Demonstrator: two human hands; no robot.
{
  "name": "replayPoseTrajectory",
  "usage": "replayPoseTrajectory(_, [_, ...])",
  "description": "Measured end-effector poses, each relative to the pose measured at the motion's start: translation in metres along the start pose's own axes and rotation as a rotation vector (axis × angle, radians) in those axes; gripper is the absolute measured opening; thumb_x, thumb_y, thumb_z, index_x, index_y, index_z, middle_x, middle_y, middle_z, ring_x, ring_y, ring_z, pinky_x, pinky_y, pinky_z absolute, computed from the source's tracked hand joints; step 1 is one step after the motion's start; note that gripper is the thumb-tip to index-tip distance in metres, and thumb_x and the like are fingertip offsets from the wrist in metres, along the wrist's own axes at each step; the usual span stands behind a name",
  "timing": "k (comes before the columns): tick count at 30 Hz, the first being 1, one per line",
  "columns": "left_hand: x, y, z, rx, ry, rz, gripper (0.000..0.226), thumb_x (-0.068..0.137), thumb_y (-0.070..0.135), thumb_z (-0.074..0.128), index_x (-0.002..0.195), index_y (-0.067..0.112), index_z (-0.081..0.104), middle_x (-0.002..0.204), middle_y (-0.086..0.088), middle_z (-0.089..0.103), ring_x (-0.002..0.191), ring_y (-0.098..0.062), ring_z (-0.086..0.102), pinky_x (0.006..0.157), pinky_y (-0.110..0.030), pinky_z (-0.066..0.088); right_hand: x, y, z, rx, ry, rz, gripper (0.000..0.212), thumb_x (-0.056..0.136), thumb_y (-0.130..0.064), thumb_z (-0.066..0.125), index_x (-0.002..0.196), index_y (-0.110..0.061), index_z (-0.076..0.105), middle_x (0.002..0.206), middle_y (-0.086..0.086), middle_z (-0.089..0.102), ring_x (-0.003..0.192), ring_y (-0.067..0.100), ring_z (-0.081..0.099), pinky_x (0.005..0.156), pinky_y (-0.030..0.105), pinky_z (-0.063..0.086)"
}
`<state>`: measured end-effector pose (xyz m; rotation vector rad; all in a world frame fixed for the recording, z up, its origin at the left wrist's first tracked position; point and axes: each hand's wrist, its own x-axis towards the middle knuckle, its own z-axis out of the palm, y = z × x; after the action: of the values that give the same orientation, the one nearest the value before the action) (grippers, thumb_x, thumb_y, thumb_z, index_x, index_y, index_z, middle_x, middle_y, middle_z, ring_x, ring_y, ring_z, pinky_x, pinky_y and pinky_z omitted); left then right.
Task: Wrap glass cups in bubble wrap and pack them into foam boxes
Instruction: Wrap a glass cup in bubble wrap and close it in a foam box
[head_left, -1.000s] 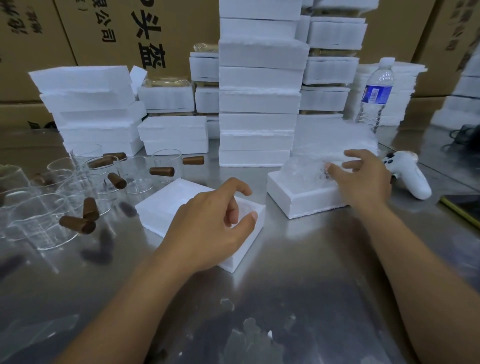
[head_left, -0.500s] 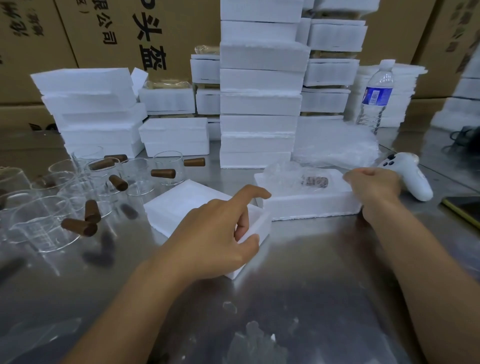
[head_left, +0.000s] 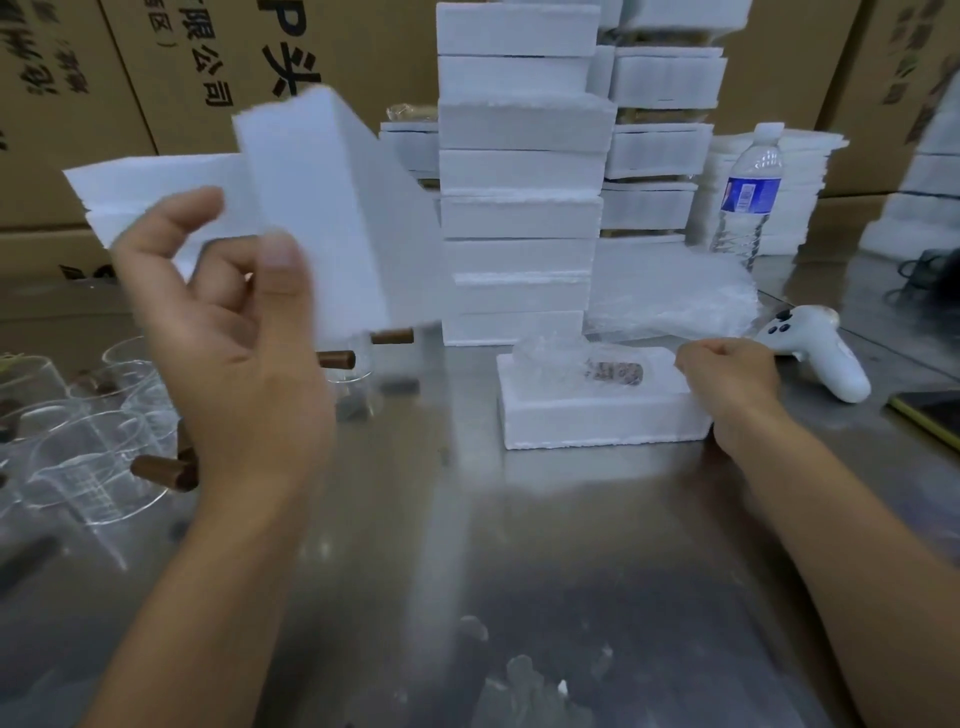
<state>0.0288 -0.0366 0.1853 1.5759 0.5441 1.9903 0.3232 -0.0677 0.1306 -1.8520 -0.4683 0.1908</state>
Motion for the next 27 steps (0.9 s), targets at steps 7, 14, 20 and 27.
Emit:
replayPoseTrajectory(7, [0.013,-0.028,-0.010,-0.729,0.141,-0.686,0.020,0.098,0.014,0.046,0.111,0.012,0.061,0.104,-0.003,0.070,0.095,-0.017,0.066,0.088,-0.030,0.055,-0.016,-0.008,0.011,0.040,-0.271,-0.114,0.008,0.089,-0.022,0.057,0.092,-0.018,0.064,0.072,-0.003,0.061,0.061,0.011,0.051,0.059,0.025,0.041])
replayPoseTrajectory(14, [-0.002,-0.046,0.006,-0.967,0.044,-0.991,0.028,0.078,-0.002,0.051,0.060,0.002,0.072,0.076,-0.010,0.072,0.068,-0.021,0.071,0.063,-0.030,0.059,-0.028,-0.023,0.011,0.469,-0.388,-0.146,0.035,0.097,-0.050,0.036,0.100,-0.026,0.061,0.070,-0.002,0.065,0.051,0.008,0.053,0.054,0.021,0.039])
replayPoseTrajectory(20, [-0.014,-0.063,0.017,-0.890,-0.044,-1.089,0.016,0.083,0.001,0.054,0.085,0.002,0.070,0.086,-0.011,0.074,0.077,-0.021,0.072,0.070,-0.033,0.060,-0.030,-0.023,0.007,0.593,-0.572,-0.084,0.045,0.092,-0.059,0.037,0.110,-0.024,0.061,0.085,0.004,0.065,0.074,0.019,0.055,0.070,0.031,0.040])
replayPoseTrajectory(27, [-0.017,-0.080,0.018,-0.474,-0.106,-0.953,0.013,0.094,0.011,0.055,0.099,0.015,0.065,0.084,0.002,0.074,0.069,-0.010,0.068,0.058,-0.020,0.055,-0.029,-0.020,0.011,0.455,-0.536,-0.130,0.035,0.077,-0.047,0.062,0.104,-0.025,0.065,0.091,0.003,0.071,0.084,0.021,0.061,0.084,0.038,0.047])
